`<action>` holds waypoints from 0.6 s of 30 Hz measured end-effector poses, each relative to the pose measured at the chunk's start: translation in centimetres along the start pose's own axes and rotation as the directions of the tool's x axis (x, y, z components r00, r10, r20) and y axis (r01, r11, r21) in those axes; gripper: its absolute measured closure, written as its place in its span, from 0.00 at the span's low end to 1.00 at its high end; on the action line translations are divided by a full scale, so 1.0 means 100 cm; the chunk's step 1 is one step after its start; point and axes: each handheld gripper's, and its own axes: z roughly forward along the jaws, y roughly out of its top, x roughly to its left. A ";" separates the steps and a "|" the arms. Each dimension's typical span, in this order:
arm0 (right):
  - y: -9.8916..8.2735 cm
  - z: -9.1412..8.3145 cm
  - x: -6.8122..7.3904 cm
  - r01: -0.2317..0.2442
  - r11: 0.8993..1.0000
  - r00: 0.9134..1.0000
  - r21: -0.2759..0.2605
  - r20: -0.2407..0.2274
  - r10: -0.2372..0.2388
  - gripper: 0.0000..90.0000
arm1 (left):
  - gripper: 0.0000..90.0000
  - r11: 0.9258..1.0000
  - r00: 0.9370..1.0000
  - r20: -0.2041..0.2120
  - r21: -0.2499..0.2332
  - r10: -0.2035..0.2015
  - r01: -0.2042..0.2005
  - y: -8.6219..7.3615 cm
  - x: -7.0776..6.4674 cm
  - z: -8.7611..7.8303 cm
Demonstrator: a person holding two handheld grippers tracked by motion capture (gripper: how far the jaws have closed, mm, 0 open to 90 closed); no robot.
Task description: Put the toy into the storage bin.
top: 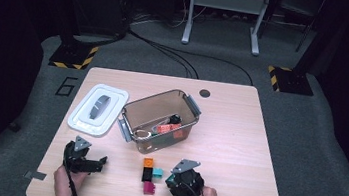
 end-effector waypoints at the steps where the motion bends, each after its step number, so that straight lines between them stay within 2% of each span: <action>1: 0.000 -0.001 -0.003 0.000 1.000 1.000 -0.004 0.010 0.000 0.65 | 0.02 1.000 1.000 0.002 0.004 0.001 -0.001 0.000 0.000 0.000; 8: 0.002 -0.009 -0.025 -0.046 0.998 0.997 -0.031 0.062 0.048 0.65 | 0.02 1.000 1.000 0.001 0.004 0.002 -0.002 0.000 0.000 0.000; 18: 0.007 -0.011 -0.052 -0.100 0.993 0.987 -0.065 0.119 0.107 0.65 | 0.02 1.000 1.000 0.002 0.005 0.001 -0.001 0.000 0.000 0.000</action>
